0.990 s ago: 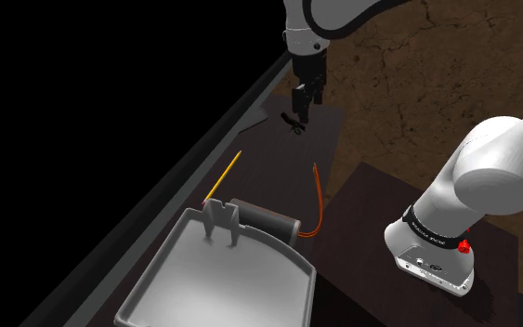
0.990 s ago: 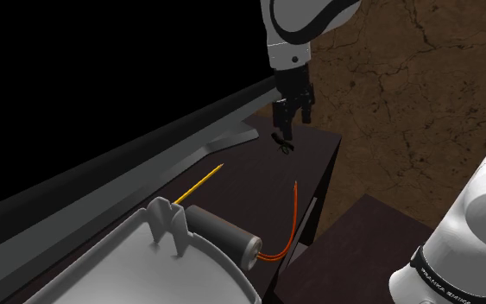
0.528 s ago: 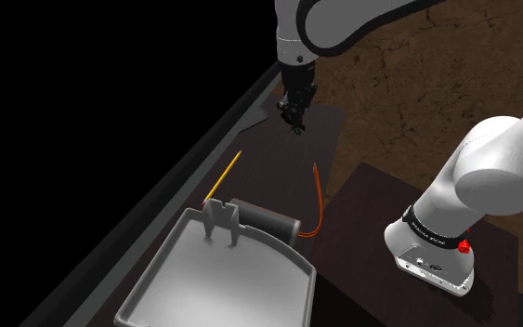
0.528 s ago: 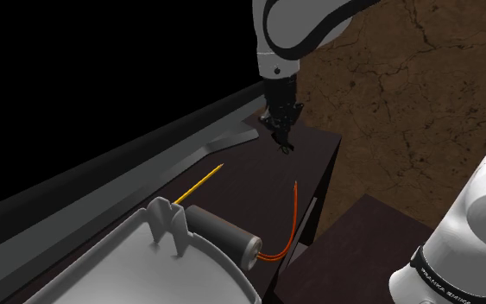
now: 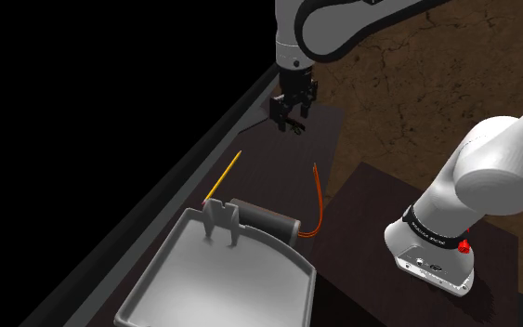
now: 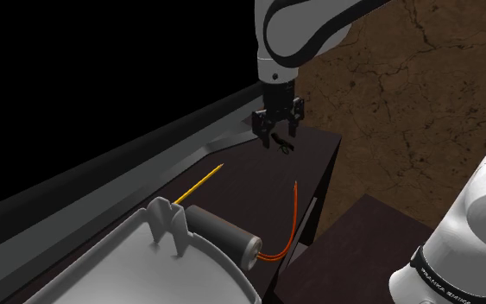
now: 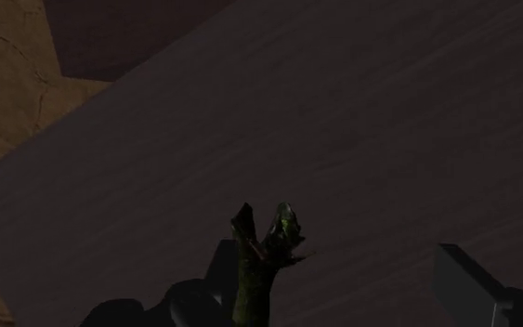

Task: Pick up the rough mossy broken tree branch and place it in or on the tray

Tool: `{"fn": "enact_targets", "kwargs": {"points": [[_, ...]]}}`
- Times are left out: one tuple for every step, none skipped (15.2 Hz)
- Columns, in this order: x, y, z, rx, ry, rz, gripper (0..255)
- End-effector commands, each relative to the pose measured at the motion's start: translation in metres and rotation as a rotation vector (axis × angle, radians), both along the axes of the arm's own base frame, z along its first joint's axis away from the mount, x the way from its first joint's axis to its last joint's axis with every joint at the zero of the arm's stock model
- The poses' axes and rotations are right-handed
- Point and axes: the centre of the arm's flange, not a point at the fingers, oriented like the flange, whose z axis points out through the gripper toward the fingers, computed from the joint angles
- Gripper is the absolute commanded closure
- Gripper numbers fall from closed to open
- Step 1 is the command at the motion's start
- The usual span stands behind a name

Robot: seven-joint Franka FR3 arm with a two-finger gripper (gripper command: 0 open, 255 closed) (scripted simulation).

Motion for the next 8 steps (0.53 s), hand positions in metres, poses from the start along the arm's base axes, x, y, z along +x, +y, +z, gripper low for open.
{"fn": "enact_targets", "kwargs": {"points": [[0.02, -0.039, 0.004, 0.03, -0.029, -0.073, 0], [0.025, -0.05, 0.006, 0.038, -0.03, -0.092, 0], [0.025, -0.051, 0.001, 0.038, -0.03, -0.092, 0], [0.025, -0.051, -0.004, 0.038, -0.03, -0.092, 0], [0.024, -0.051, -0.009, 0.038, -0.03, -0.092, 0], [0.024, -0.051, -0.015, 0.038, -0.03, -0.092, 0], [0.024, -0.052, -0.02, 0.038, -0.03, -0.092, 0], [0.024, -0.052, -0.025, 0.038, -0.03, -0.092, 0]]}}
